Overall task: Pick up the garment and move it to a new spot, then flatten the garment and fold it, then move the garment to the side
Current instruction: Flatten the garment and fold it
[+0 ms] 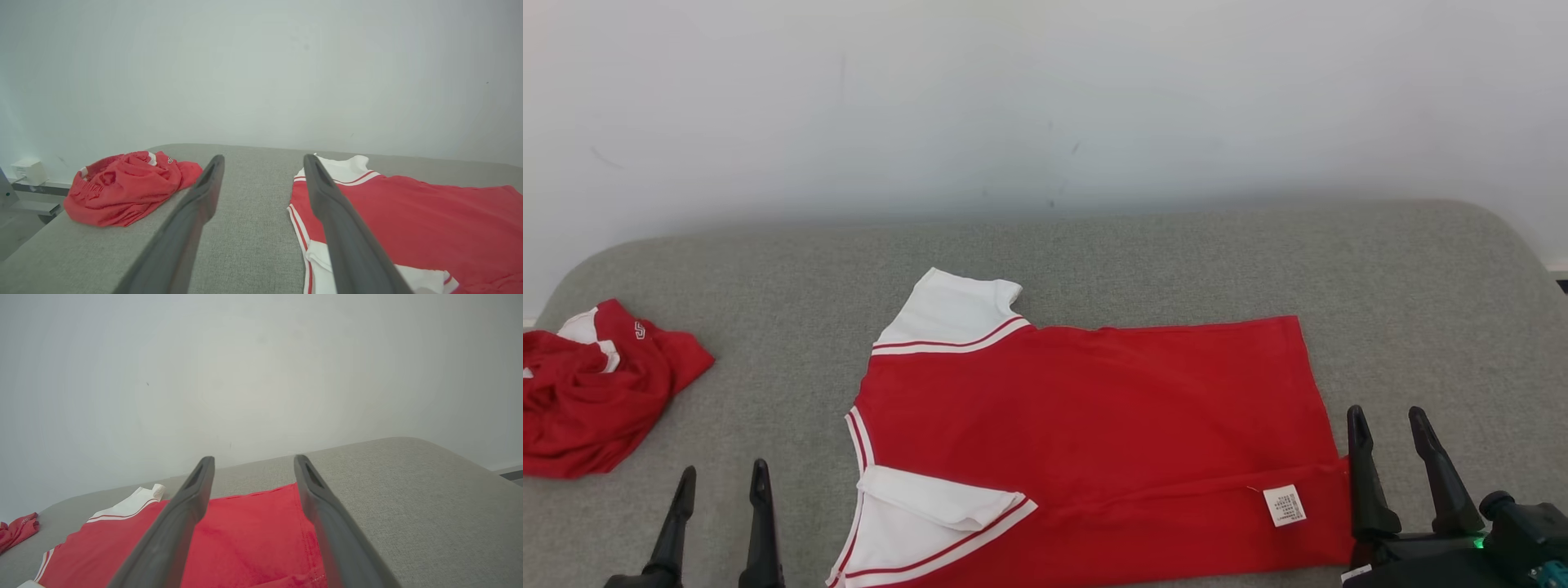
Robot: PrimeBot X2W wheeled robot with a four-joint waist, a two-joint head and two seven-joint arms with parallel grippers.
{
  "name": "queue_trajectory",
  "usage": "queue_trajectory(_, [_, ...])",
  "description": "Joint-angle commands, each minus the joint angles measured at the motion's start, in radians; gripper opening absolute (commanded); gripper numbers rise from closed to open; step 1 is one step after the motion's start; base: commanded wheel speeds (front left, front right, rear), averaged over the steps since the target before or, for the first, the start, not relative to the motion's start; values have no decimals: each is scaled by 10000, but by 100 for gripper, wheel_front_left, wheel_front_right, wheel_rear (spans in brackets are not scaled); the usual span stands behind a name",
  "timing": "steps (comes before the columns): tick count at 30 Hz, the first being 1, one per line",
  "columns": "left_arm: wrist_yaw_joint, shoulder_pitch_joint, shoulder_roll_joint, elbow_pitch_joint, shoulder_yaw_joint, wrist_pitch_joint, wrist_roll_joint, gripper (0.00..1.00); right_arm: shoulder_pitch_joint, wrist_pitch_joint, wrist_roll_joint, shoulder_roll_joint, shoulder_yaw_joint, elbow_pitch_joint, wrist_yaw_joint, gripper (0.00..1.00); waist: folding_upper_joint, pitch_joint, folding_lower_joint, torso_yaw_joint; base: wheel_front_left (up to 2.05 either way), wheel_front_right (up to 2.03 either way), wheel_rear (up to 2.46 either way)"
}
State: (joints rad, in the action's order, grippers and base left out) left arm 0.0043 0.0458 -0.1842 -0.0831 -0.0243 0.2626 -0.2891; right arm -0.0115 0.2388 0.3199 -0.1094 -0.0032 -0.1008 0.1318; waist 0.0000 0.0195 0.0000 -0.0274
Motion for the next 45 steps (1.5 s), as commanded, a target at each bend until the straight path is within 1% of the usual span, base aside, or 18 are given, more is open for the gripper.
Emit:
queue_trajectory(1, [-164,217,-84,170,83,31,183,100,-27,107,-160,-42,31,51,-24,100,0,36,0,-13,0,0,0])
queue_trajectory(5, [-449,376,-131,385,180,30,318,100,-218,203,-343,10,35,59,-24,100,0,62,0,18,0,0,0])
queue_trajectory(9, [-706,499,-115,361,312,32,197,100,-472,257,-532,82,-1,68,-24,100,0,68,0,31,0,0,0])
queue_trajectory(16, [-874,734,12,247,358,32,312,100,-726,261,-576,169,-45,-51,-24,100,0,26,0,-4,0,0,0])
queue_trajectory(21, [-971,701,45,140,429,32,348,100,-659,264,-441,67,-35,-255,-24,100,0,-35,0,1,0,0,0])
queue_trajectory(24, [-1018,471,94,-133,530,31,78,100,-413,174,-231,54,-9,-477,-24,100,0,-144,0,-31,0,0,0])
queue_trajectory(27, [-1108,21,-201,-575,466,-46,62,100,1,11,-99,-170,87,-809,-24,100,0,-303,0,-114,0,0,0])
queue_trajectory(29, [-1179,-436,-394,-737,440,-134,-49,100,376,-184,121,-230,79,-1074,-24,100,0,-502,0,-175,0,0,0])
queue_trajectory(31, [-1218,-1004,-662,-919,312,-350,-75,100,840,-348,221,-429,47,-1250,-24,100,0,-792,0,-185,0,0,0])
queue_trajectory(34, [-1286,-2197,-1121,-1052,-142,-806,-20,100,1633,-627,418,-544,-7,-1543,-24,100,0,-1429,0,-208,0,0,0])
queue_trajectory(37, [-1348,-3480,-1648,-1218,-501,-1296,-233,100,2594,-995,401,-768,-39,-1940,-24,100,0,-2201,0,-281,0,0,0])
queue_trajectory(39, [-1338,-4379,-1971,-1373,-772,-1612,-479,100,3289,-1261,374,-845,0,-2232,-24,100,0,-2758,0,-379,0,0,0])
queue_trajectory(42, [-1346,-5702,-2478,-1630,-1379,-1964,-966,100,4325,-1529,398,-952,81,-2737,-24,100,0,-3438,0,-550,0,0,0])
queue_trajectory(45, [-1336,-6914,-3093,-2001,-2095,-2379,-1439,100,5399,-1994,313,-1000,367,-3378,-24,100,0,-3977,0,-780,0,0,0])
